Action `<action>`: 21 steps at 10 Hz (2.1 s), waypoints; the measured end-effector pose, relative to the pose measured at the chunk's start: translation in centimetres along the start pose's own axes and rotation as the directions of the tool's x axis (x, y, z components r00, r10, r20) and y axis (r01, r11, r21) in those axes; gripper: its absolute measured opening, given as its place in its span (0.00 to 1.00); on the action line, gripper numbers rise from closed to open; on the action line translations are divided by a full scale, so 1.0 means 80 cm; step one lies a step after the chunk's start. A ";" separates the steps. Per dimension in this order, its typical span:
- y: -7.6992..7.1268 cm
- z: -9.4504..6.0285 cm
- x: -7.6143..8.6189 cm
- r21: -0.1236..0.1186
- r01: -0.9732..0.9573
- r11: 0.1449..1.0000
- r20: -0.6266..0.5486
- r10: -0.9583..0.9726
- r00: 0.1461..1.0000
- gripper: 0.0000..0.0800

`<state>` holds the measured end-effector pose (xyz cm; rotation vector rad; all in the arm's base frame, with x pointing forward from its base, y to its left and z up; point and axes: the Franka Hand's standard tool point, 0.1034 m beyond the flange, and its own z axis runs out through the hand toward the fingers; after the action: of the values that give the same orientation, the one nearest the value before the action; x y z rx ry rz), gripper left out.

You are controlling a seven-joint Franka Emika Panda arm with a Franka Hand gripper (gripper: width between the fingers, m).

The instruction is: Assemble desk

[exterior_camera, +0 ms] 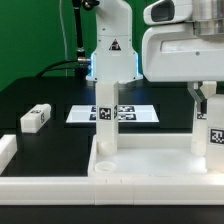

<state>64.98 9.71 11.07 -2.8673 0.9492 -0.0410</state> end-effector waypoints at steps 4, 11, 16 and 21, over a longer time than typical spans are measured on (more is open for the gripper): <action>-0.003 0.002 -0.004 0.024 -0.707 0.707 0.022 0.707 0.707 0.36; -0.010 0.001 -0.008 0.013 -0.468 0.884 0.008 0.468 0.884 0.76; -0.009 0.004 -0.007 0.015 -0.108 0.994 -0.005 0.108 0.994 0.81; -0.009 0.012 -0.010 -0.005 0.371 0.928 -0.015 -0.371 0.928 0.63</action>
Offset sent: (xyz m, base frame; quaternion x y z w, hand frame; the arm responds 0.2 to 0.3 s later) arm 0.0257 0.0263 0.0104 0.1502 -0.0018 0.4554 0.8775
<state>64.86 10.84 10.18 -3.0073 0.3930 -0.0968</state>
